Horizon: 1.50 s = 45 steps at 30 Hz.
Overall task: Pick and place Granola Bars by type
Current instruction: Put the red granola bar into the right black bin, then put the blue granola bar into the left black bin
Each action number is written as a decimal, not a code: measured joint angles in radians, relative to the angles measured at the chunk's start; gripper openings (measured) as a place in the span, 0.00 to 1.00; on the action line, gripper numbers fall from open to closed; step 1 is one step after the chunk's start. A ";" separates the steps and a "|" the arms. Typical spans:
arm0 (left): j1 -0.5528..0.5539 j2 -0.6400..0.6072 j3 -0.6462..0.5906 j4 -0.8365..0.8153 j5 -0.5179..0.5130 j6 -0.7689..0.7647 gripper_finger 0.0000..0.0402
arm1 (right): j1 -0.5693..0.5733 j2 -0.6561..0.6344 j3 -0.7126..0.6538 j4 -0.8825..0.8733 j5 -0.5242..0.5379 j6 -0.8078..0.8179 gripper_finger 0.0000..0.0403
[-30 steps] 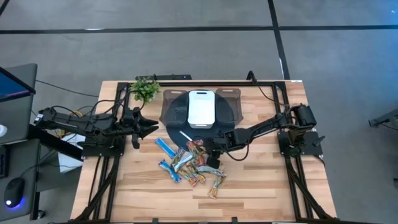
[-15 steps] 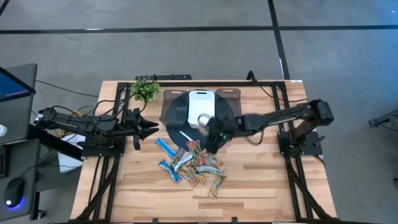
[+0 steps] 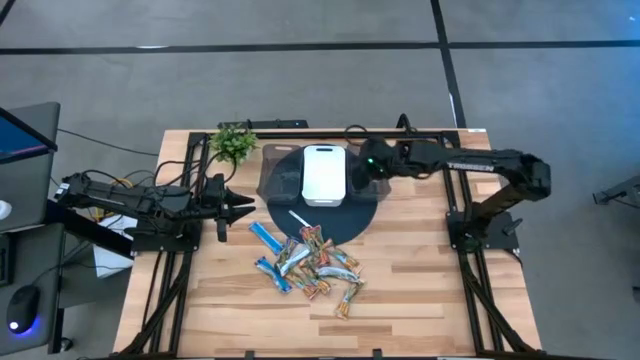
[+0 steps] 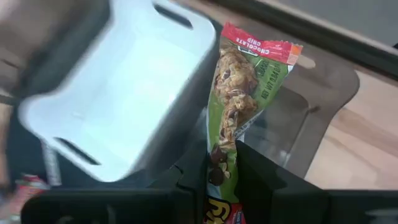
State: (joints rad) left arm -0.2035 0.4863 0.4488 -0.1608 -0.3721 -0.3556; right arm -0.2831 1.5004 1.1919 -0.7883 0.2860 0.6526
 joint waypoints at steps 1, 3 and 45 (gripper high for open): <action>0.000 0.000 0.000 -0.001 0.000 -0.001 0.28 | -0.015 0.020 0.000 0.001 -0.016 -0.014 0.16; 0.000 0.000 0.000 -0.002 0.000 -0.008 0.28 | -0.040 0.063 0.000 0.004 -0.049 -0.039 0.16; -0.033 0.461 0.000 -0.001 0.476 -0.027 0.28 | 0.233 -0.167 0.000 0.054 0.060 -0.503 0.47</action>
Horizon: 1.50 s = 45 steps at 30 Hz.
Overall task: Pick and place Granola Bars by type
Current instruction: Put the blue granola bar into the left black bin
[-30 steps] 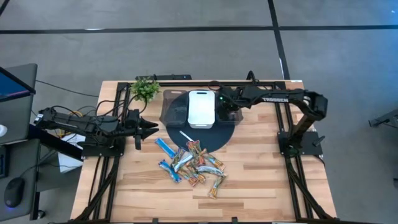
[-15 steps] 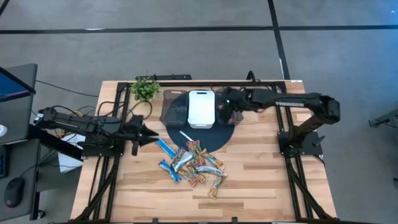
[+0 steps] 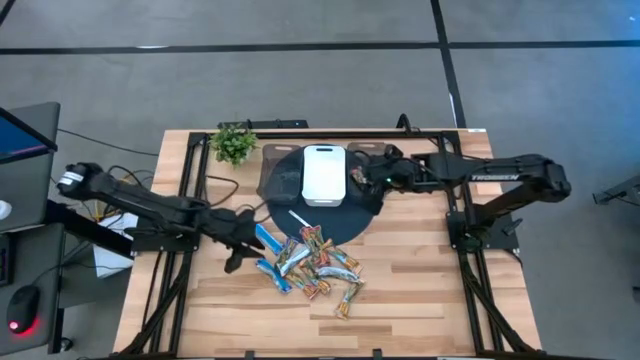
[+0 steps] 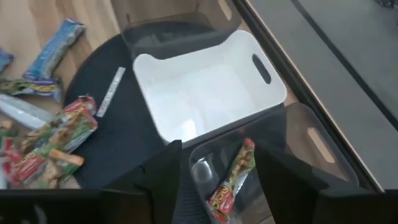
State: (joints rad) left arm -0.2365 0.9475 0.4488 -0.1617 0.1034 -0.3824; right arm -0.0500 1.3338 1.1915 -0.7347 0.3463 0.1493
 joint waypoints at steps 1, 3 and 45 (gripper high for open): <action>-0.004 0.021 0.000 0.020 0.002 0.009 0.28 | 0.006 -0.005 0.000 -0.006 0.000 0.000 0.46; -0.016 0.066 0.001 0.067 0.002 0.039 0.28 | 0.016 -0.016 0.000 -0.023 0.000 -0.001 0.45; -0.120 0.455 0.048 0.069 -0.041 0.292 0.43 | 0.082 -0.053 0.000 -0.072 -0.003 0.033 0.39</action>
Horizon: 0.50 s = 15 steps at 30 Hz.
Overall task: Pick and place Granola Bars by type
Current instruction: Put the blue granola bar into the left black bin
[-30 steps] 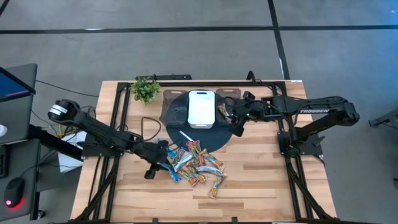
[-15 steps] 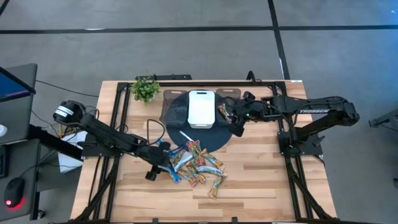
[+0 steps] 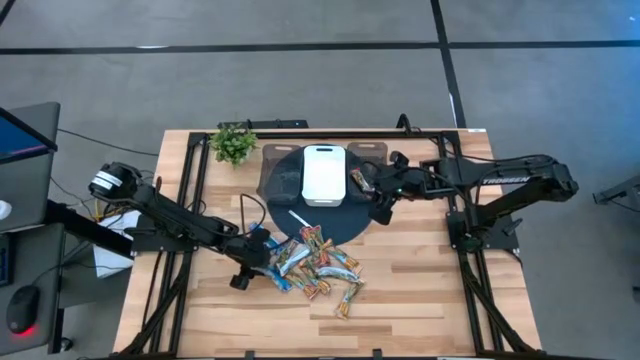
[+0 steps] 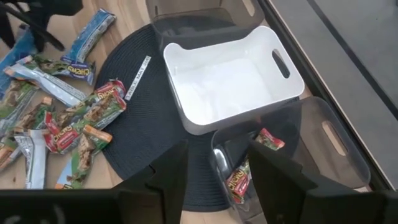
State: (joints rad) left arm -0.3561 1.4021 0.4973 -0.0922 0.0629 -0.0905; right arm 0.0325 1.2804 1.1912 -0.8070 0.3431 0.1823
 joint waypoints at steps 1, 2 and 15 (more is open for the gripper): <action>0.000 0.001 0.000 -0.002 0.004 -0.007 0.42 | 0.001 0.000 0.000 0.000 0.000 0.001 0.38; 0.000 0.007 0.000 0.001 0.006 -0.013 0.41 | 0.001 0.000 0.000 0.000 0.000 0.001 0.38; 0.000 0.002 0.000 0.008 0.108 -0.175 0.16 | 0.000 0.000 0.000 0.000 0.003 0.001 0.33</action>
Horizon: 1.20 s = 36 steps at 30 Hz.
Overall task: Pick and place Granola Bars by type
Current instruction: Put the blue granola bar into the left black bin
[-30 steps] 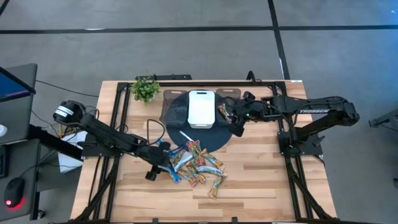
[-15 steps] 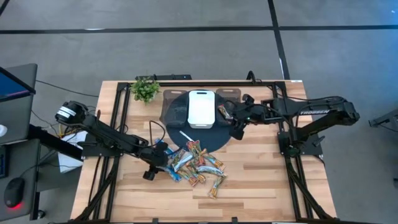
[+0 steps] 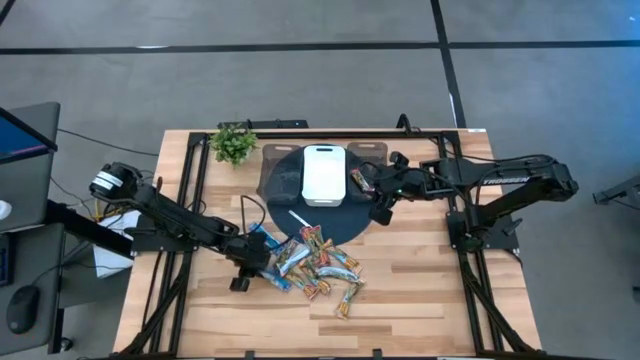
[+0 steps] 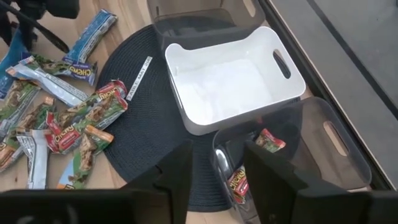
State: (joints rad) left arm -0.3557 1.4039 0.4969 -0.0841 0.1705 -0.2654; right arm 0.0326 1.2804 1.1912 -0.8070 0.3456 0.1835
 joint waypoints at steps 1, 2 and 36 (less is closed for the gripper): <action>0.000 -0.005 0.000 0.010 0.018 -0.019 0.15 | 0.000 0.000 0.000 0.000 0.000 -0.001 0.33; 0.000 -0.010 0.000 0.023 0.034 -0.039 0.15 | 0.000 0.000 0.000 0.000 0.000 -0.003 0.32; 0.438 -0.391 0.001 -0.027 -0.693 -0.359 0.14 | -0.009 0.000 -0.003 0.034 0.023 -0.008 0.32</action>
State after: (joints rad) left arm 0.0821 1.0127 0.4976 -0.1109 -0.5225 -0.6243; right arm 0.0238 1.2804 1.1881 -0.7731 0.3690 0.1757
